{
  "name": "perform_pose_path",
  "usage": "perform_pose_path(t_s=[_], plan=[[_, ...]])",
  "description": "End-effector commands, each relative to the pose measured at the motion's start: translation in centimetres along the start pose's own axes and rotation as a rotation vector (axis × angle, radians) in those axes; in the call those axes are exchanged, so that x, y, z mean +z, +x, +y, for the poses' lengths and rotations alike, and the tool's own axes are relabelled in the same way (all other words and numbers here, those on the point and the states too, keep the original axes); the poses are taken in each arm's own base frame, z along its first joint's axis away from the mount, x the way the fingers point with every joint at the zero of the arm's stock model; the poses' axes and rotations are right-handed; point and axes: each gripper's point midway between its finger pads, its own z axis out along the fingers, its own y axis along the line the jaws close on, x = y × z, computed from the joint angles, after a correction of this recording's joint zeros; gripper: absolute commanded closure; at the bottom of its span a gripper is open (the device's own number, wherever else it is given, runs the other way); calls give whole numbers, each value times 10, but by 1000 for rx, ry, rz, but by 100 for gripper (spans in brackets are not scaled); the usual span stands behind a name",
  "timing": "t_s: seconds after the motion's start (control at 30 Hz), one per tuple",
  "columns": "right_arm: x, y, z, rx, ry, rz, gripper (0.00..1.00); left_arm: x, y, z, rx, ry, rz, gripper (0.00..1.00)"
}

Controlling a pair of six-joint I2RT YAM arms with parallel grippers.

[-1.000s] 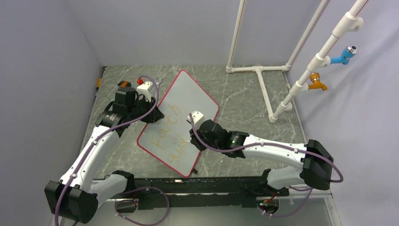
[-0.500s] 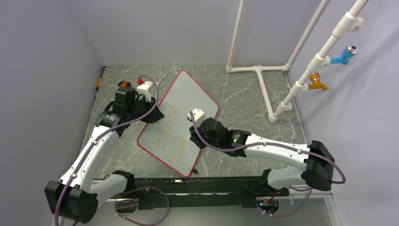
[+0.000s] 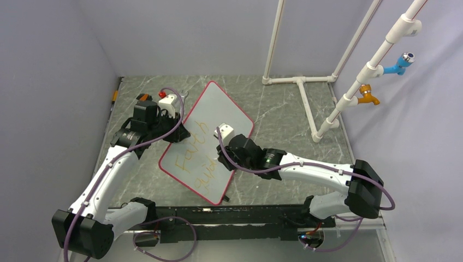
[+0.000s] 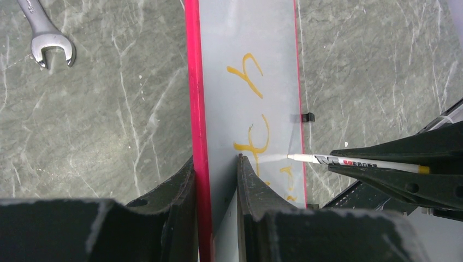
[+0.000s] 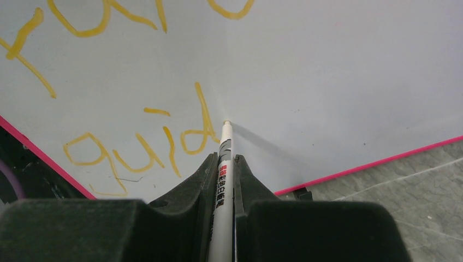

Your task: Write a sentence on the whiteboard

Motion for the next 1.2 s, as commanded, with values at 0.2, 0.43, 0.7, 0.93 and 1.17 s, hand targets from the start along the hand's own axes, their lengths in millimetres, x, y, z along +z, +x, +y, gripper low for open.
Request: perform_pose_path(t_s=[0.2,0.43,0.7,0.93,1.17], plan=[[10,-21,3,13,-26,-63,100,-1,-13,23,136,-106,-46,100],[11,-21,-7,26,1,-59,100,-1,-12,24,135,-107,-44,100],[11,-30,-10,24,8,-71,100,-1,-12,24,134,-107,-44,100],[10,-43,-5,26,-19,-94,100,-1,-12,24,134,-108,-44,100],[9,-40,3,17,-62,-82,100,-1,-12,23,135,-106,-45,100]])
